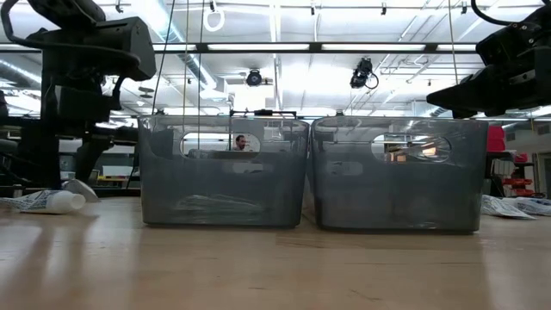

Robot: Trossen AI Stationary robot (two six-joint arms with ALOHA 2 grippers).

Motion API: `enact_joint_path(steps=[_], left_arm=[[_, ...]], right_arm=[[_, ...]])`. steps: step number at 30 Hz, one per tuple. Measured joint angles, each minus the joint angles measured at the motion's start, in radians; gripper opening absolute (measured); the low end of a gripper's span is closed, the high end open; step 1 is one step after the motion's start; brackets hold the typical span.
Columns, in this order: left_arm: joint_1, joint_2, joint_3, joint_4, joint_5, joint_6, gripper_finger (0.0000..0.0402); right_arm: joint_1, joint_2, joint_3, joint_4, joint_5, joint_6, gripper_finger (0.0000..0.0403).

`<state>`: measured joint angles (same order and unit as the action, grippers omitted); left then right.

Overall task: Pick & Place Travel size toiletries
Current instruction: Put the white toothpaste into the right black bin

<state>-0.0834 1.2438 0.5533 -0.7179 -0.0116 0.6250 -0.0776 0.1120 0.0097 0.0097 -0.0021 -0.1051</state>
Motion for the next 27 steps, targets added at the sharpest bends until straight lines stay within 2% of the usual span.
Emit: enact_joint_path(steps=[11, 17, 27], left_arm=[[0.000, 0.000, 0.016, -0.027, 0.000, -0.004, 0.0090], [0.000, 0.000, 0.105, -0.099, 0.001, -0.030, 0.0089], [0.000, 0.000, 0.240, -0.113, 0.005, -0.042, 0.0089]], right_arm=[[0.000, 0.000, 0.000, 0.000, 0.000, 0.000, 0.0013], [0.000, 0.000, 0.000, 0.000, 0.000, 0.000, 0.0014], [0.000, 0.000, 0.000, 0.000, 0.000, 0.000, 0.0013]])
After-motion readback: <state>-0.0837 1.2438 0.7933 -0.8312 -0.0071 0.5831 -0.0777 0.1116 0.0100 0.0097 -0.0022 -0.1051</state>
